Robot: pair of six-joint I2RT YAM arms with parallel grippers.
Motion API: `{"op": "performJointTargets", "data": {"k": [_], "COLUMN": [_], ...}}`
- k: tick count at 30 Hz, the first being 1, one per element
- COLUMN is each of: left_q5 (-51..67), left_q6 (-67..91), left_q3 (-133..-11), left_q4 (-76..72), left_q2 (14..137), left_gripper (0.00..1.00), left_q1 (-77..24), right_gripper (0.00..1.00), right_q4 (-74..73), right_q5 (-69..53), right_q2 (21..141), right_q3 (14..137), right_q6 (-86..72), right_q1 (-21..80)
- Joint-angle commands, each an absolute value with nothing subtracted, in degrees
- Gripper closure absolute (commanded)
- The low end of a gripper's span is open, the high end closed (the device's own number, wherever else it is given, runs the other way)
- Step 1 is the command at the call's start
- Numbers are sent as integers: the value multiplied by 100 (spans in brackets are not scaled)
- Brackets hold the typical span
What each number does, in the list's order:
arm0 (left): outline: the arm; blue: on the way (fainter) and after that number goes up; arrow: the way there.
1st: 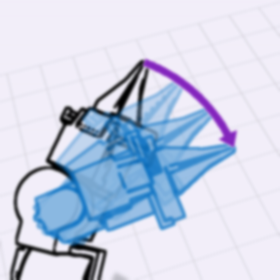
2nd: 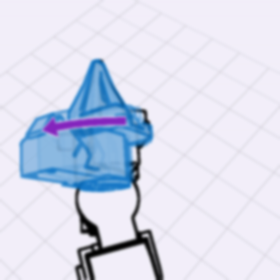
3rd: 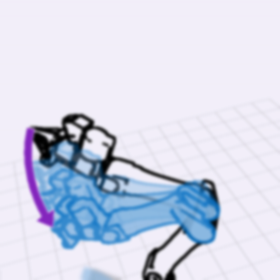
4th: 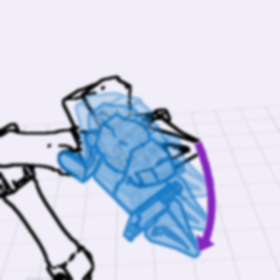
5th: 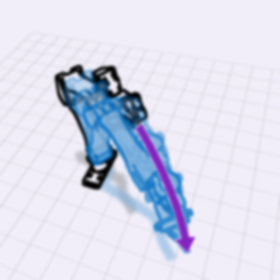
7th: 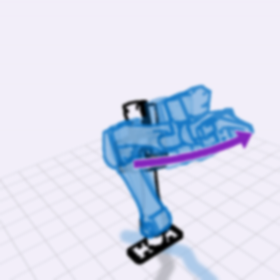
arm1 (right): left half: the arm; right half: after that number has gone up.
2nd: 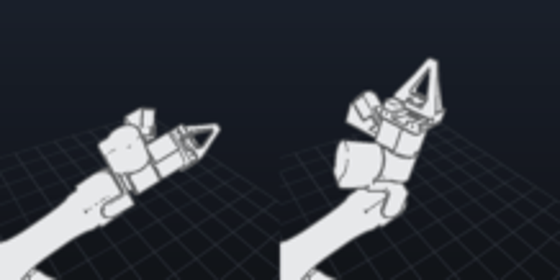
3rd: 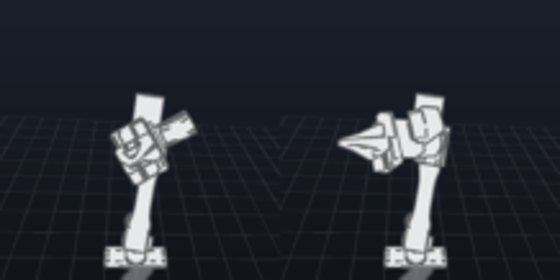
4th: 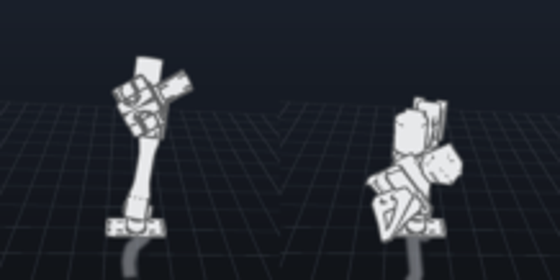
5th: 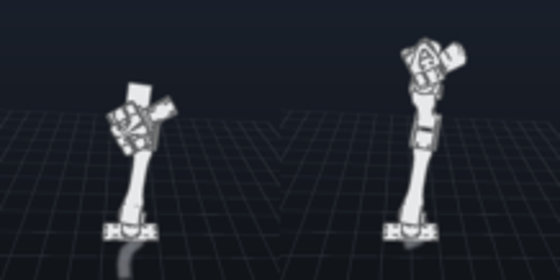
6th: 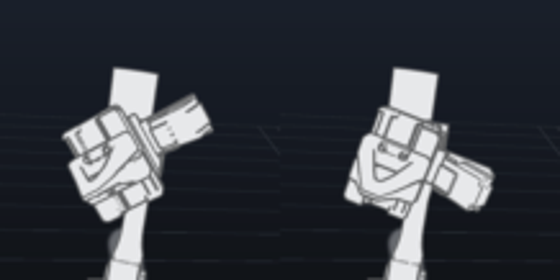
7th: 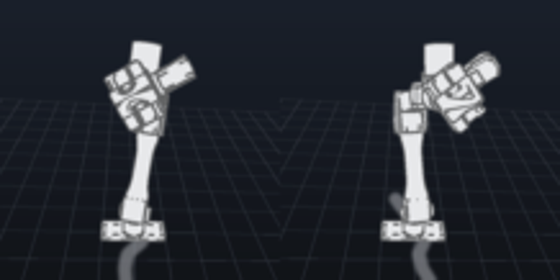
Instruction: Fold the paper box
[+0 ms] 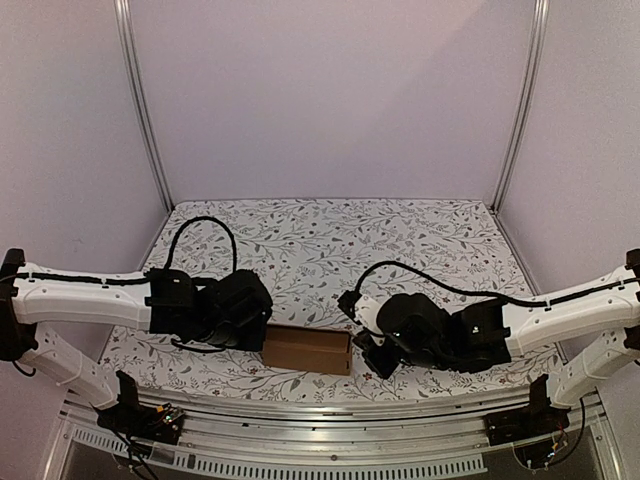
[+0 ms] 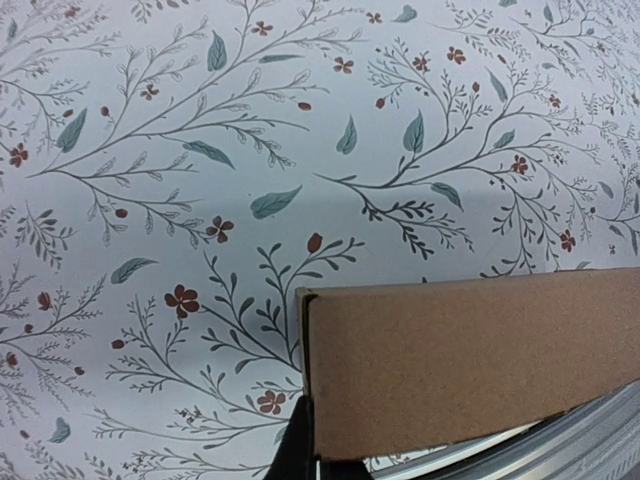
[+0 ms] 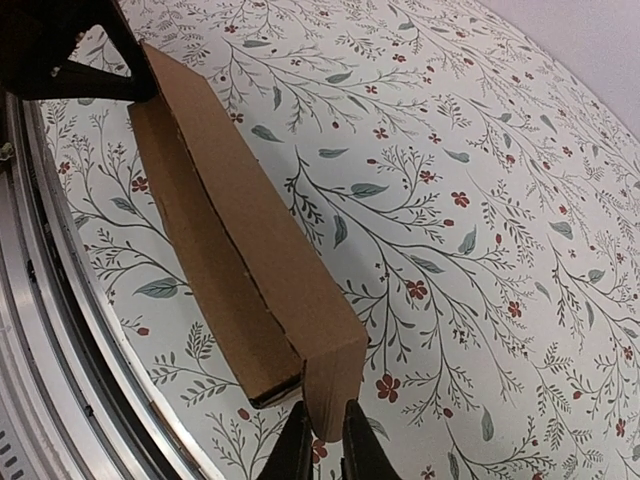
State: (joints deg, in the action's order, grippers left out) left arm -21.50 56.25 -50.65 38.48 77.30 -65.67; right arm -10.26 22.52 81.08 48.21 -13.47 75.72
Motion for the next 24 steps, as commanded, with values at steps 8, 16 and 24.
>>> {"op": "performJointTargets", "data": {"k": [8, 16, 24], "left_q5": [-2219, -2239, -2306], "left_q6": [5722, 5730, 5739], "left_q3": [-5116, -5132, -5167], "left_q4": [3988, 3981, 3986], "left_q2": [7796, 7796, 7852], "left_gripper": [100, 100, 100], "left_q1": [-6732, -6759, -6810], "right_gripper": [94, 100, 100], "right_q4": [-1161, -1200, -1274], "right_q5": [2427, 2518, 2698], "right_q2": [8354, 8416, 8309], "right_q3": [5086, 5225, 5373], "right_q6": [-1448, -1483, -1999], "right_q1": [7625, 7672, 7671]}}
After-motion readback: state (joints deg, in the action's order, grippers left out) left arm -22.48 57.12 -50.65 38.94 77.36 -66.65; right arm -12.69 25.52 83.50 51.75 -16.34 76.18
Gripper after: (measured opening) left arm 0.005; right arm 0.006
